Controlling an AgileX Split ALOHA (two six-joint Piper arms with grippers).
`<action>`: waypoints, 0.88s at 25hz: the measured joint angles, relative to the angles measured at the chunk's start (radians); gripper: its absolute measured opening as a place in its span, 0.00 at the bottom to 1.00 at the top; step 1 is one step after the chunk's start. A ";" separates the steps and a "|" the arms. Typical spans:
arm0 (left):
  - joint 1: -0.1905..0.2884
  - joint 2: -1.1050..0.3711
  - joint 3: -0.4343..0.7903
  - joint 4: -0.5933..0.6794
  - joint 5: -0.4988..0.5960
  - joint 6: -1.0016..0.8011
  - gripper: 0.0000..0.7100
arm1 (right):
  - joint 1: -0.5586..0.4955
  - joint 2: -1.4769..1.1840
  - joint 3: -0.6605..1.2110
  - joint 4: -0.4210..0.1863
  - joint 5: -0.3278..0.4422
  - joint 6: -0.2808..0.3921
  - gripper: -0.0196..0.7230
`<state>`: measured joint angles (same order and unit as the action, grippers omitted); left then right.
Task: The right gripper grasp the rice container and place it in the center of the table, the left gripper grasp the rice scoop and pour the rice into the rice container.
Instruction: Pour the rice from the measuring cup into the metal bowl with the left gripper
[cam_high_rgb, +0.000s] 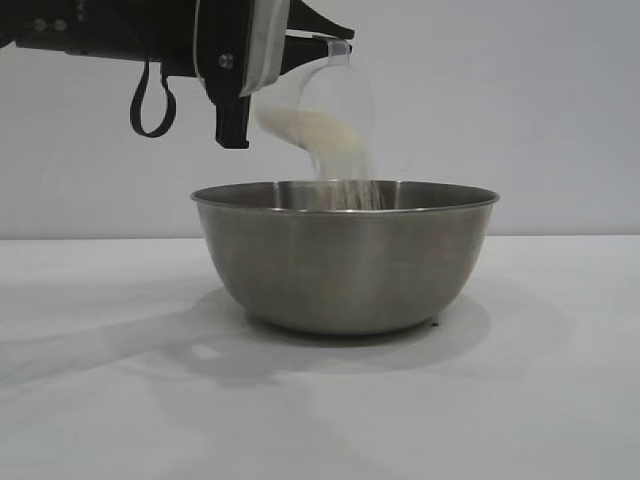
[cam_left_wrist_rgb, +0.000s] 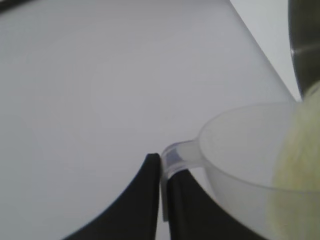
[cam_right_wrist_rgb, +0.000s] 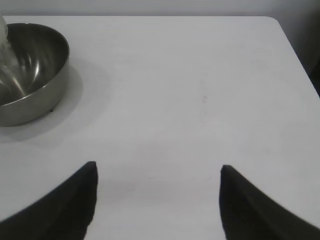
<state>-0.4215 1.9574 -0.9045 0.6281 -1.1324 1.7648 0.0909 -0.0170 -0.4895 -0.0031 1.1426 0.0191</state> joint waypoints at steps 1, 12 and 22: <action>0.000 0.000 0.000 0.002 0.000 0.022 0.00 | 0.000 0.000 0.000 0.000 0.000 0.000 0.62; 0.000 0.000 0.000 0.026 -0.002 0.222 0.00 | 0.000 0.000 0.000 0.000 0.000 0.000 0.62; 0.000 0.000 0.000 0.106 -0.004 0.345 0.00 | 0.000 0.000 0.000 0.000 0.000 0.000 0.62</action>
<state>-0.4215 1.9574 -0.9045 0.7343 -1.1361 2.1098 0.0909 -0.0170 -0.4895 -0.0031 1.1426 0.0191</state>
